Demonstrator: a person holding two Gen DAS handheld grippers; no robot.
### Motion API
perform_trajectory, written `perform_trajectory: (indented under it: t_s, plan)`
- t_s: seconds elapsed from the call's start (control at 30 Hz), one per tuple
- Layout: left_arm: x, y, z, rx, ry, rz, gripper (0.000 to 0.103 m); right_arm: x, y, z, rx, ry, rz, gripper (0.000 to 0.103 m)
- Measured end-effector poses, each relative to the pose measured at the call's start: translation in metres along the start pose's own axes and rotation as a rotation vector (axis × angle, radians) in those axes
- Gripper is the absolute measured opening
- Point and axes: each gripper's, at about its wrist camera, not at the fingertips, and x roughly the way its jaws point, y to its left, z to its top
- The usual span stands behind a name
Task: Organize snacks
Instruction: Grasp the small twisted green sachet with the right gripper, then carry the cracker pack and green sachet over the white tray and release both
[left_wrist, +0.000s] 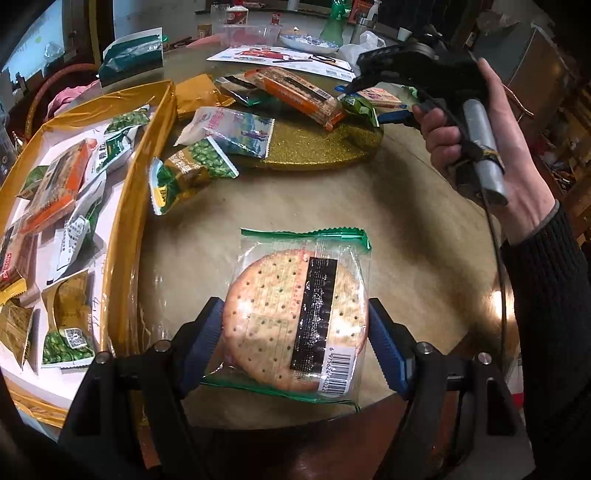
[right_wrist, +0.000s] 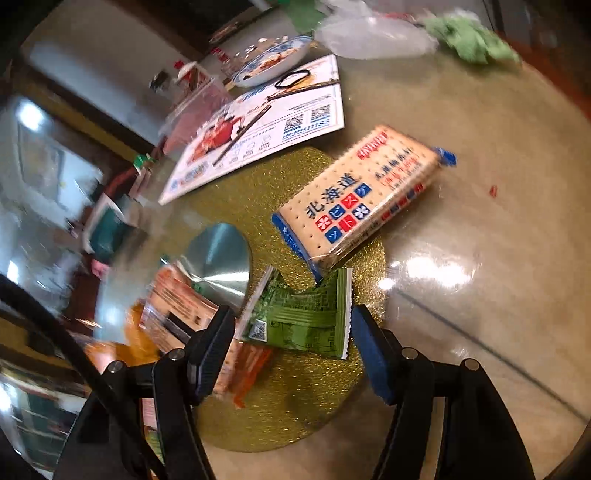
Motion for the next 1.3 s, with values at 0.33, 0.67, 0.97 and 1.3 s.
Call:
perform_trajectory:
  t_s: [0.33, 0.67, 0.97, 1.3]
  plan:
    - [-0.003, -0.004, -0.006, -0.004, -0.007, 0.021, 0.077, 0.0, 0.002, 0.0, -0.104, -0.009, -0.13, 0.043]
    - [-0.006, -0.007, -0.014, -0.002, -0.021, 0.035, 0.077, -0.046, -0.014, -0.08, -0.167, 0.0, -0.071, 0.032]
    - [-0.014, 0.002, -0.02, -0.071, -0.037, -0.049, 0.077, -0.083, -0.012, -0.17, -0.229, 0.03, 0.093, 0.031]
    - [-0.075, 0.027, -0.02, -0.161, -0.15, -0.107, 0.077, -0.096, 0.031, -0.185, -0.339, -0.013, 0.209, 0.031]
